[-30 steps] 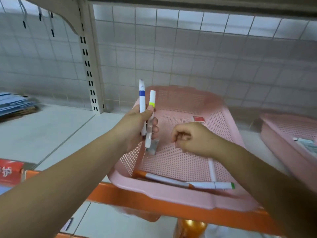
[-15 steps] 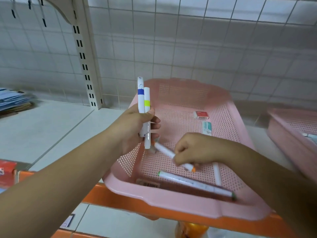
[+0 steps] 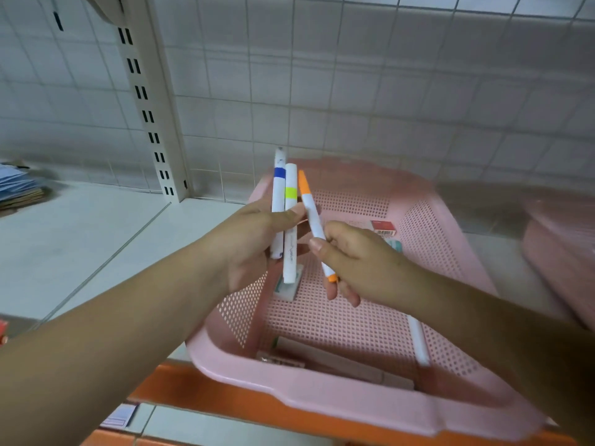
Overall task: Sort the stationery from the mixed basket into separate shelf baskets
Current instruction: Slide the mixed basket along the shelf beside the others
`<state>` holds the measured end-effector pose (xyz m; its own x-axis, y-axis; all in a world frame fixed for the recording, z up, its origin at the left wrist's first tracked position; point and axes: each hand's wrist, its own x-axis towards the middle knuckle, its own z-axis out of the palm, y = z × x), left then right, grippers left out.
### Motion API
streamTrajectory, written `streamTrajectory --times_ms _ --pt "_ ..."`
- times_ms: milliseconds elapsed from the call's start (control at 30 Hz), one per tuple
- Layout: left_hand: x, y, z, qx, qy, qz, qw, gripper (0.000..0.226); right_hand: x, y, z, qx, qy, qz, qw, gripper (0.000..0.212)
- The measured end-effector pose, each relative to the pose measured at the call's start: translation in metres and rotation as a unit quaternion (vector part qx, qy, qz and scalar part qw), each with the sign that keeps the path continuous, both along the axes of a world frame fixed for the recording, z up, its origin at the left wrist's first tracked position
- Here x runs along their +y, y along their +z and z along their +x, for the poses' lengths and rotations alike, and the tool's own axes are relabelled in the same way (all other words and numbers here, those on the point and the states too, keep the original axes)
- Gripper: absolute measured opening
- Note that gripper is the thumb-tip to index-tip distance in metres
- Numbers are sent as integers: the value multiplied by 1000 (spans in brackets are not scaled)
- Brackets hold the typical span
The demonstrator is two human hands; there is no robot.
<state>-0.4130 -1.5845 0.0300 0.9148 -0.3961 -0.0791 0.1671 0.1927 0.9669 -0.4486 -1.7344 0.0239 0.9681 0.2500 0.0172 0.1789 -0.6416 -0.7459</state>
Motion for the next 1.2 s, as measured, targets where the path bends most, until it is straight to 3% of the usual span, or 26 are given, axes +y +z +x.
streamTrajectory --times_ms 133,267,367,467,633,733,833,900,1000,1100,1200 --pt "0 4 -1 -14 -37 16 999 14 5 -1 -1 0 42 8 999 19" --pt "0 3 -1 -13 26 -9 1000 8 -1 7 0 15 75 0 997 22" --pt "1 3 1 -16 64 -40 997 7 -12 12 -1 97 118 -141 978 33" --pt "1 1 2 -15 65 -32 997 3 -12 3 -9 149 209 -323 911 24" --pt "0 -2 6 -22 57 -9 998 3 -9 -4 -8 98 249 -393 880 8" --pt "1 -1 5 -15 55 -16 998 7 -26 4 3 72 145 -354 921 12" --pt "0 2 5 5 47 -28 998 11 -40 7 14 -99 12 -191 977 13" --pt "-2 3 4 11 39 -23 999 8 -38 7 17 -249 -26 -77 965 11" --pt "-1 3 4 24 6 -24 999 2 -30 6 16 -377 -39 -41 925 13" --pt "-1 6 -1 40 -50 -19 998 7 -27 4 14 -407 -12 -52 912 19" --pt "-2 9 -5 61 -45 -34 996 10 -23 3 13 -365 40 -80 927 35"
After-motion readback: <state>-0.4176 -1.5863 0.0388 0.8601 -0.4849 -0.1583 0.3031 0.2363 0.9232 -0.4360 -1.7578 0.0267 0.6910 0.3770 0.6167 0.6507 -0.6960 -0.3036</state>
